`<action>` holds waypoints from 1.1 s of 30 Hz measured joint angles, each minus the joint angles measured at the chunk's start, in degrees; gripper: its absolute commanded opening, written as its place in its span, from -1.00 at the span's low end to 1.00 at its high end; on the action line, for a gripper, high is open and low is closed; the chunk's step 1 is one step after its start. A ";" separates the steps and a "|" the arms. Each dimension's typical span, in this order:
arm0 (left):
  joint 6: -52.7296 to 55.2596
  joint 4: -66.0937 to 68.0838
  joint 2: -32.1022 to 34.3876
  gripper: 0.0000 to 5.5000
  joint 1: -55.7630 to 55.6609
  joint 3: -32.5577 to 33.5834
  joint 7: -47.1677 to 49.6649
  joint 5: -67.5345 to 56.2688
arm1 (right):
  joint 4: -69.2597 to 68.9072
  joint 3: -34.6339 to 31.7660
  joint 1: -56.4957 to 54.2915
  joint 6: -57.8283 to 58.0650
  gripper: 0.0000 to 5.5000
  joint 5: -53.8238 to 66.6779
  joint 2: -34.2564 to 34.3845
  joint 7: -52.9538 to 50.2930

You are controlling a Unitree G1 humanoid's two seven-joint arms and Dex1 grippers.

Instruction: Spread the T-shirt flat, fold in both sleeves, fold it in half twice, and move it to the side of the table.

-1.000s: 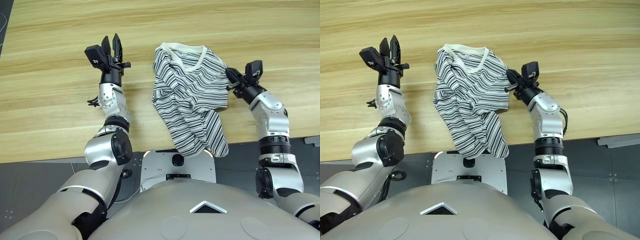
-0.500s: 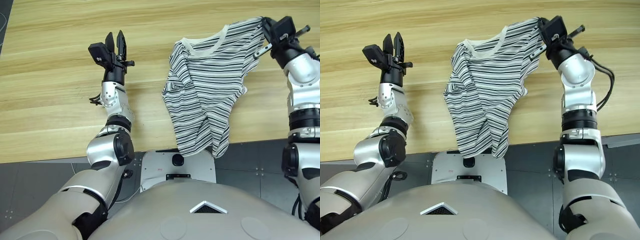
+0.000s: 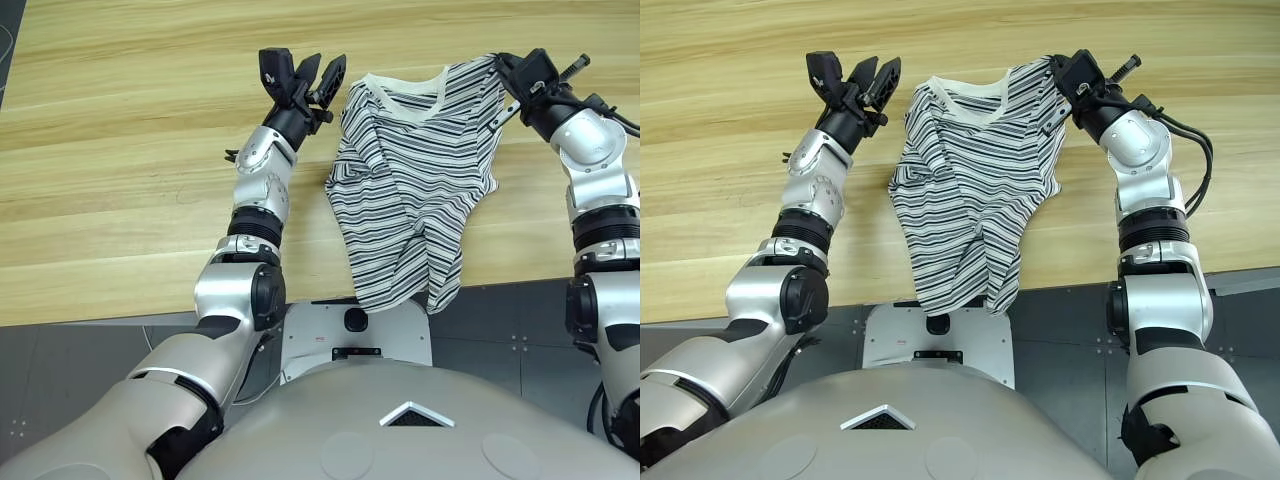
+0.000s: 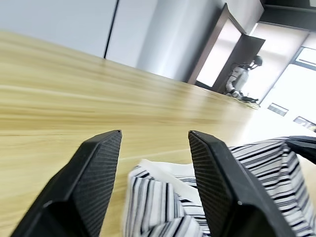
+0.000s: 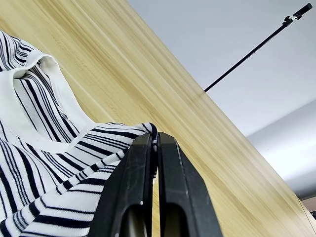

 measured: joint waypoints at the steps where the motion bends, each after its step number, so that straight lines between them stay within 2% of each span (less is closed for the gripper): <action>1: 2.38 -0.09 -0.36 -0.08 -0.04 -0.04 -0.03 -0.33 | -0.02 0.00 0.08 -0.07 -0.96 0.03 0.08 0.05; 8: 6.40 4.90 -1.90 -0.08 -0.25 -0.50 3.16 0.26 | -0.31 -0.02 0.56 -0.50 -0.96 0.07 0.70 0.64; 11: 4.91 6.75 -1.89 -0.25 -0.32 -0.81 4.26 1.17 | -0.34 -0.06 0.67 -0.51 -0.96 0.13 0.73 0.70; 28: 1.47 11.71 -1.82 -0.25 -0.24 -1.32 6.19 3.63 | -0.51 -0.09 1.70 -0.54 -0.96 1.23 1.95 1.13; 33: 0.49 11.83 -1.91 -0.50 -0.19 -1.22 6.01 3.62 | -0.53 -0.09 1.70 -0.60 -0.96 1.29 2.09 1.14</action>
